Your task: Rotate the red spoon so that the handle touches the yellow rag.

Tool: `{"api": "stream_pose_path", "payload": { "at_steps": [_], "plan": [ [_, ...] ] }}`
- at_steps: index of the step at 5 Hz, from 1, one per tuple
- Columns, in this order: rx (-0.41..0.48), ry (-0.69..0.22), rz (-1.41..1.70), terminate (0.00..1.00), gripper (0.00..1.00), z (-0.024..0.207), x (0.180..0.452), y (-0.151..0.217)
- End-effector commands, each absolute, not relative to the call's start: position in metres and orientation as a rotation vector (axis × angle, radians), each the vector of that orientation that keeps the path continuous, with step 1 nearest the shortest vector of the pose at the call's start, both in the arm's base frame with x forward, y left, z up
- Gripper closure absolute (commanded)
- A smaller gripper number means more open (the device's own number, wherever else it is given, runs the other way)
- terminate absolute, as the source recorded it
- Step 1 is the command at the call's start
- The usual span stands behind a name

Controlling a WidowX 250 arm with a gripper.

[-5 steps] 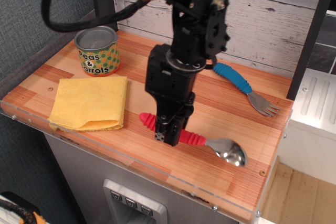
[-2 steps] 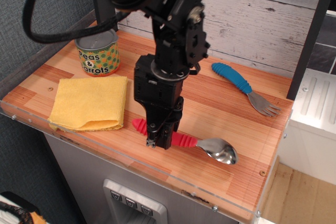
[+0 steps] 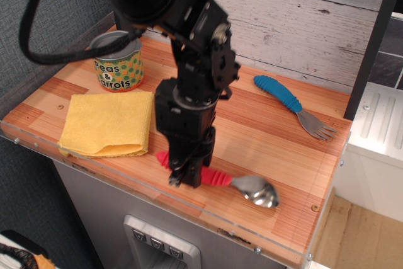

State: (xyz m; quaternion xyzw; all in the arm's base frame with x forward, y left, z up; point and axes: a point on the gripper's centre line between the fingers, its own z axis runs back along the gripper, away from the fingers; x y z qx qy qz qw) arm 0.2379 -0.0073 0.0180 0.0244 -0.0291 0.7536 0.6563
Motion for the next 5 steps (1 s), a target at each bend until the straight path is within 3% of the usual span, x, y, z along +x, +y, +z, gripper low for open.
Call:
{"api": "stream_pose_path", "payload": {
  "at_steps": [1, 2, 3, 5],
  "plan": [
    [0.023, -0.084, 1.718, 0.00, 1.00, 0.022, 0.253, -0.017],
    [0.022, -0.078, 1.703, 0.00, 1.00, 0.020, 0.253, -0.017],
    [0.011, -0.071, 1.688, 0.00, 0.00, 0.024, 0.253, -0.016],
    [0.000, -0.103, 1.659, 0.00, 0.00, 0.040, 0.256, -0.015]
  ]
}}
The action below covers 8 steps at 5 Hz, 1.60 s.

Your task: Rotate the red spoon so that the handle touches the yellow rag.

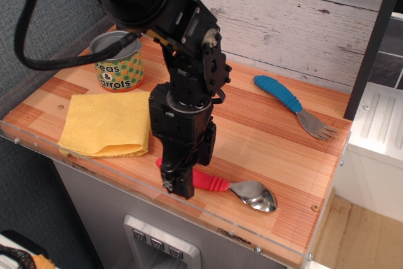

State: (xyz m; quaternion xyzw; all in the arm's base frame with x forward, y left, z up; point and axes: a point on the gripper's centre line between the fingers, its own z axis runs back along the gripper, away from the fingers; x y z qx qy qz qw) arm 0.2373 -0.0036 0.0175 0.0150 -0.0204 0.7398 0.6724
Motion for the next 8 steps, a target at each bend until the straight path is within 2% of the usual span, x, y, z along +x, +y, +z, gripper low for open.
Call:
{"api": "stream_pose_path", "payload": {
  "at_steps": [1, 2, 3, 4, 5, 6, 7, 8],
  "plan": [
    [0.009, -0.135, 1.606, 0.00, 0.00, 0.059, 0.261, -0.018],
    [0.025, -0.141, 1.535, 0.00, 0.00, 0.080, 0.265, -0.019],
    [0.055, -0.138, 1.453, 0.00, 0.00, 0.091, 0.268, -0.019],
    [0.126, -0.105, 1.206, 0.00, 0.00, 0.107, 0.272, -0.018],
    [0.138, -0.095, 1.043, 0.00, 0.00, 0.117, 0.275, -0.019],
    [0.099, -0.105, 0.803, 0.00, 0.00, 0.119, 0.282, -0.029],
    [0.106, -0.118, 0.568, 0.00, 0.00, 0.123, 0.282, -0.044],
    [0.115, -0.127, 0.501, 0.00, 0.00, 0.128, 0.277, -0.056]
  ]
}}
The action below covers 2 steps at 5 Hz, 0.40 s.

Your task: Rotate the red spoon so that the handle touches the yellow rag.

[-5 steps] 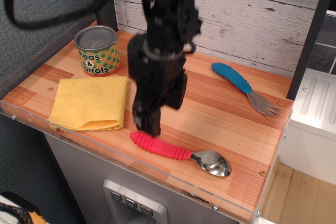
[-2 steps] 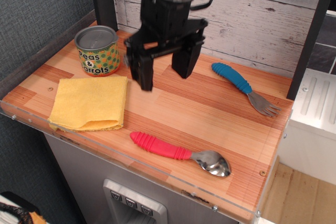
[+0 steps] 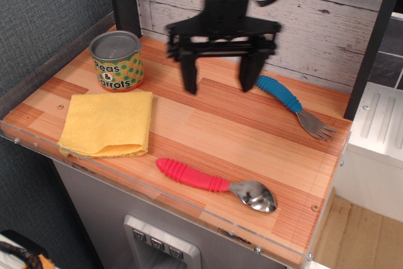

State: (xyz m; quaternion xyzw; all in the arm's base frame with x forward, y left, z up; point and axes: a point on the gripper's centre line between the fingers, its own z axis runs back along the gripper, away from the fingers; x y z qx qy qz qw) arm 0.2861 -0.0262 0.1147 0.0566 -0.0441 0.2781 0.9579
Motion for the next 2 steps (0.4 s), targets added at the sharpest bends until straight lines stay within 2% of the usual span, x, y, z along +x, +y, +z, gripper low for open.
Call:
{"api": "stream_pose_path", "payload": {
  "at_steps": [1, 2],
  "plan": [
    [0.097, -0.111, 0.494, 0.00, 0.00, 0.132, 0.270, -0.065],
    [0.082, -0.087, 0.483, 0.00, 0.00, 0.130, 0.262, -0.078]
  ]
}}
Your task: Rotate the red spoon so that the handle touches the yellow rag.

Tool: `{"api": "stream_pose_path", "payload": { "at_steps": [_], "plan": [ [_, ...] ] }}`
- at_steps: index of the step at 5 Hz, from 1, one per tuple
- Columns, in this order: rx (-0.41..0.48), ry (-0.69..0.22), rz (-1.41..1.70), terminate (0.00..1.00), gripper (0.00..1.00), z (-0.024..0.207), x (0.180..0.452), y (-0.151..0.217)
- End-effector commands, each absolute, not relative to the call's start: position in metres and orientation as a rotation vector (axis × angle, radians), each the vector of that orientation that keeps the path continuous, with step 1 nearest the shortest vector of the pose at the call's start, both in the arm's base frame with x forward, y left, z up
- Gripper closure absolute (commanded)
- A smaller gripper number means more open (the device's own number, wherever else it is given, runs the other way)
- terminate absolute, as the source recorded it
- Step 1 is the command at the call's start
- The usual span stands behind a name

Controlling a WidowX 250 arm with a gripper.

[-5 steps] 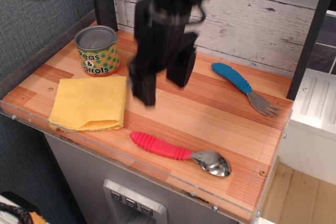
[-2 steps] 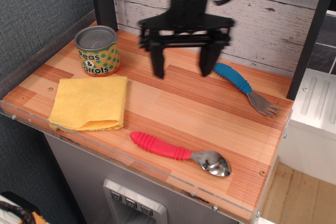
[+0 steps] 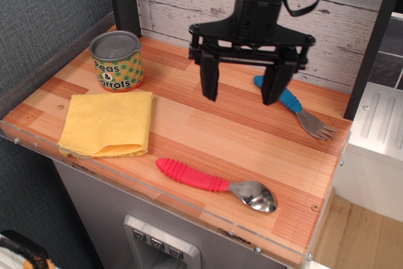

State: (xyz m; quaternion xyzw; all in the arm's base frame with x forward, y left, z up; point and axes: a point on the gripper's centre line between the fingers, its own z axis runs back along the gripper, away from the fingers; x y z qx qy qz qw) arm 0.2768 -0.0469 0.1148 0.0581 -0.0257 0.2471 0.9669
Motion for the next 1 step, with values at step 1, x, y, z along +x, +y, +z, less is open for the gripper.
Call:
{"api": "stream_pose_path", "payload": {
  "at_steps": [1],
  "plan": [
    [0.064, -0.077, 0.466, 1.00, 0.00, 0.1260, 0.2526, -0.0942]
  ]
}}
